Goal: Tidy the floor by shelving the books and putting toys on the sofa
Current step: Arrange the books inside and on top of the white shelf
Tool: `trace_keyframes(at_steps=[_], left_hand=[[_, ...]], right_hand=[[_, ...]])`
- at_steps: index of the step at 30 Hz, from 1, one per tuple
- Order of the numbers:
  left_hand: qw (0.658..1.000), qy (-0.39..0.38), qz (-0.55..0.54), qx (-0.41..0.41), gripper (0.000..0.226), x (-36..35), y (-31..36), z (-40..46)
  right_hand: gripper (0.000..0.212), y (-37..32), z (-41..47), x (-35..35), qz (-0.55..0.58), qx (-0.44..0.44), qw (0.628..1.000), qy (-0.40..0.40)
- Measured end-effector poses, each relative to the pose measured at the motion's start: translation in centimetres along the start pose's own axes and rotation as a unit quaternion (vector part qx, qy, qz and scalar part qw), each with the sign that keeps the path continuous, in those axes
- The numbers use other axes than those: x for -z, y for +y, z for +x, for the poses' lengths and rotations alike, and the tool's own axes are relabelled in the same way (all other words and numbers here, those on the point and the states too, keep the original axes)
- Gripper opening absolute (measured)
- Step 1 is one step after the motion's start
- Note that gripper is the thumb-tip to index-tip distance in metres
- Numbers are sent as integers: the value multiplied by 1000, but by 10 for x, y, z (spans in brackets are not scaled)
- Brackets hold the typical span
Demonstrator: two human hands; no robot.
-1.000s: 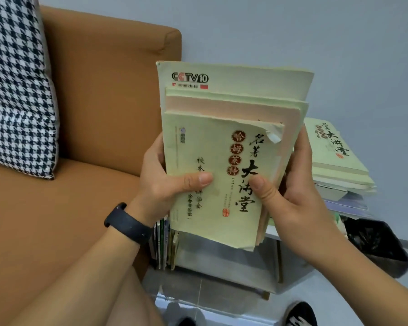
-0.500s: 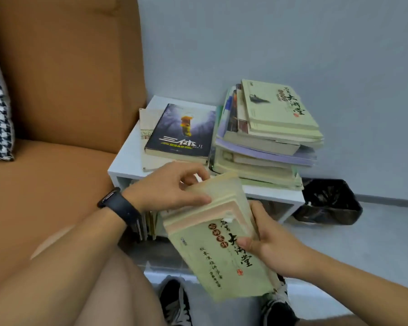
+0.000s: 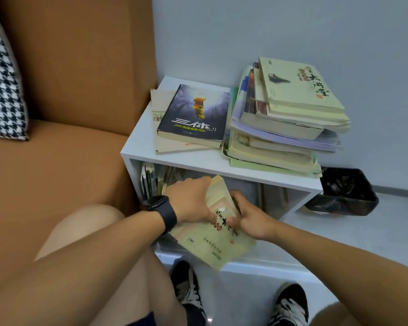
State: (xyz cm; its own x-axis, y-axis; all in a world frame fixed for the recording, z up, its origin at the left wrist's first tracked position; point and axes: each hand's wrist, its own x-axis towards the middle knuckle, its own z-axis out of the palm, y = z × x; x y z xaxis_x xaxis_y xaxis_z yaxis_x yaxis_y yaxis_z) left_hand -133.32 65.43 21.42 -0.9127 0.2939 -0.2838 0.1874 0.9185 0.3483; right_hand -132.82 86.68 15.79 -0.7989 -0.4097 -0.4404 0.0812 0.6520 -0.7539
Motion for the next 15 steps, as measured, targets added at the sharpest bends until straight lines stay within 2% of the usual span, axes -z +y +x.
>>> trace_keyframes(at_steps=[3,5,6,10,12,15], left_hand=[[997,57,14,50,55,-6,2,7],[993,83,35,82,48,-10,-1,19],[991,87,51,93,47,-11,-4,26],[987,38,75,135,49,-17,-17,57],[984,-6,45,170,46,-17,-21,68],[983,-25,0,181,51,-13,-32,75]], right_hand=[[52,1,33,-10,59,-10,994,93],[59,2,56,-25,83,-59,984,148],[60,1,67,-33,104,-96,979,147],[33,-23,87,-62,273,-204,938,63],[33,-28,94,-74,317,-200,924,74],[44,-21,108,-82,337,-204,915,89]])
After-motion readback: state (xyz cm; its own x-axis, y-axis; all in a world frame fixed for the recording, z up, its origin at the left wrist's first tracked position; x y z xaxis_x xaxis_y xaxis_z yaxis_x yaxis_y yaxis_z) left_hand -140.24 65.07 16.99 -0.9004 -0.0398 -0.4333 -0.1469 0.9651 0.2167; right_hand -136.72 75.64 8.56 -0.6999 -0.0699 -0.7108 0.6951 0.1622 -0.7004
